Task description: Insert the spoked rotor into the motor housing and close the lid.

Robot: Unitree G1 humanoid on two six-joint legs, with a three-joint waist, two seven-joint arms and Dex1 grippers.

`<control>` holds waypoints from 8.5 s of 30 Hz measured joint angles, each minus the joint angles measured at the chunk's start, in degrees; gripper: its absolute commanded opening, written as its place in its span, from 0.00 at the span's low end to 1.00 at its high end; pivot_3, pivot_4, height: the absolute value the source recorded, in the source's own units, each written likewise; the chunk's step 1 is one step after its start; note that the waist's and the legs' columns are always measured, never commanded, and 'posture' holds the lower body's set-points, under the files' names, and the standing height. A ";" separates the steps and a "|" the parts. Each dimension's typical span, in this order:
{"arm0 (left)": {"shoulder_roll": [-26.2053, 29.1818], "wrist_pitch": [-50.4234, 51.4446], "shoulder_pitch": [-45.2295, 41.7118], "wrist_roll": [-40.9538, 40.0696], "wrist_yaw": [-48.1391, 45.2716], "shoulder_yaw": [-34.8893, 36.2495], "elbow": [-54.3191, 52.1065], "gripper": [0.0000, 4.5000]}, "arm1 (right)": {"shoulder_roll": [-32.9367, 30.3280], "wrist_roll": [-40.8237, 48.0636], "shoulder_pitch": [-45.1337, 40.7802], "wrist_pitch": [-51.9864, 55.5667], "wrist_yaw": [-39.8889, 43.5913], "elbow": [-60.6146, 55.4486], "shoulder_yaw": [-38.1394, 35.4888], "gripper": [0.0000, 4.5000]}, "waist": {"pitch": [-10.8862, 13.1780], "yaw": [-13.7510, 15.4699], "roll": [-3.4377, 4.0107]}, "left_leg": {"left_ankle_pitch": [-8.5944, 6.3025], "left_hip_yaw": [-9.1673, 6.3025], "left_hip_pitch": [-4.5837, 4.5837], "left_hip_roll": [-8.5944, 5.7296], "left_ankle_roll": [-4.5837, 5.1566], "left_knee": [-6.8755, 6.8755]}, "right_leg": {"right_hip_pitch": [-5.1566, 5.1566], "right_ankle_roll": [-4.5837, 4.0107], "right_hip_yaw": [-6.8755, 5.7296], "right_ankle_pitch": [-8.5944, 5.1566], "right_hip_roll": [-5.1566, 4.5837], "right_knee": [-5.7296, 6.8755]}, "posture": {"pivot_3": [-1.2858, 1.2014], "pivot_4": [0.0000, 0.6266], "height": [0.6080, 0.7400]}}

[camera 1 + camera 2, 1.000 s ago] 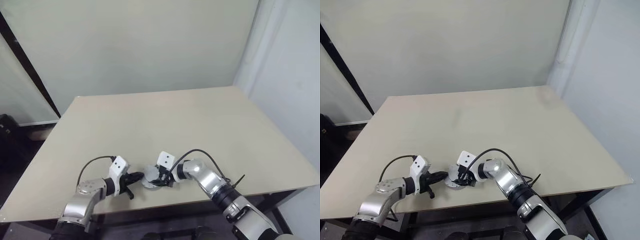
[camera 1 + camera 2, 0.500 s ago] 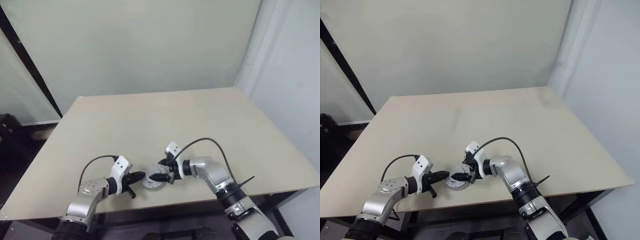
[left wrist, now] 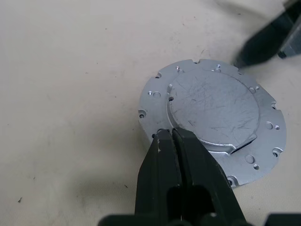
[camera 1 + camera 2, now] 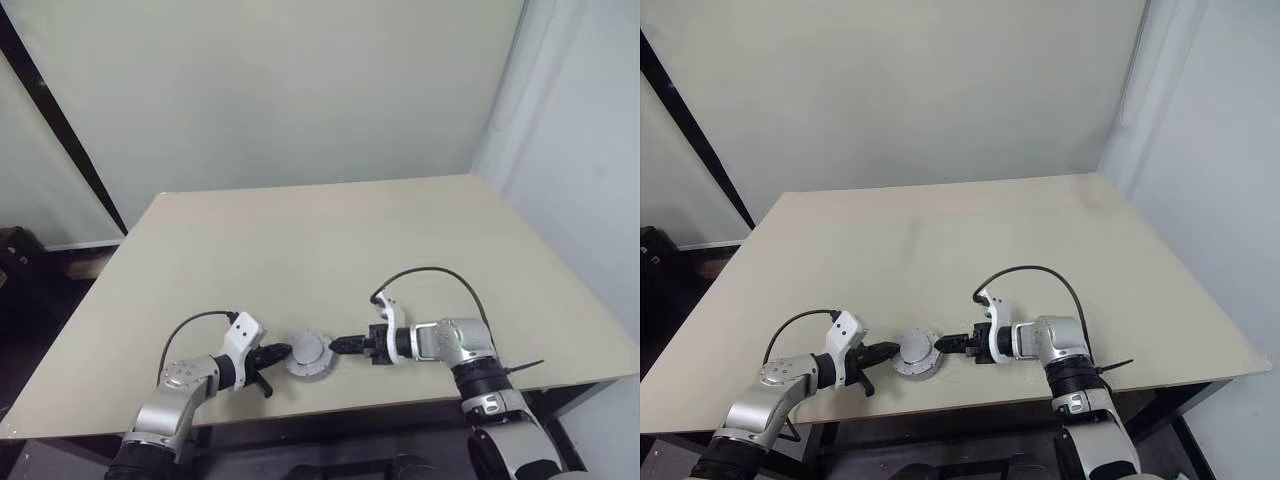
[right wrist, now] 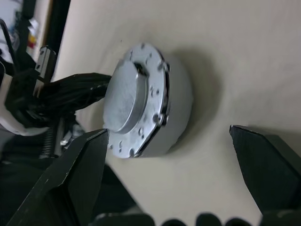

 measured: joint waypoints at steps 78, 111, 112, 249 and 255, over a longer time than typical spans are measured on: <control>-1.02 13.89 0.13 -9.93 -0.10 11.59 -0.43 0.79 | 8.07 9.93 3.39 0.69 -9.01 5.09 -9.57 0.28 | 0.06 -1.40 0.01 | -0.01 -0.05 -0.43 0.11 0.00 -0.27 | -0.46 0.02 -0.11 0.00 0.01 -0.19 | 0.52 0.00 1.00; -13.79 43.53 1.90 -44.93 13.80 29.95 -4.33 0.86 | 9.92 19.56 3.56 6.68 -7.67 -3.81 -9.76 0.28 | 0.08 -1.41 -0.15 | 0.00 -0.15 -0.99 0.04 -0.01 -0.07 | -0.82 0.00 -0.15 0.02 0.02 -0.18 | 0.52 0.00 1.00; -13.79 43.73 1.90 -45.34 13.74 29.95 -4.29 0.80 | 9.89 19.56 3.60 6.65 -7.96 -3.83 -9.76 0.28 | 0.08 -1.41 -0.15 | 0.00 -0.15 -0.99 0.04 -0.01 -0.07 | -0.82 0.00 -0.15 0.02 0.02 -0.18 | 0.52 0.00 1.00; -5.98 -1.09 0.81 -8.96 11.74 8.22 -11.59 0.99 | -15.01 -7.66 20.34 -49.66 -3.70 -24.89 2.56 1.00 | 0.08 0.05 -0.75 | 0.01 0.00 -0.41 0.10 -0.02 0.27 | -0.15 -0.21 -0.09 0.03 0.07 -0.09 | 0.52 0.00 1.00; -6.55 -0.12 -0.05 -8.84 9.48 5.79 -10.02 0.99 | -15.76 -7.98 22.49 -49.34 -6.55 -25.63 1.80 1.00 | 0.08 0.06 -0.75 | 0.01 0.10 -0.42 0.09 0.00 0.28 | -0.15 -0.23 0.02 0.01 0.07 -0.11 | 0.52 0.00 1.00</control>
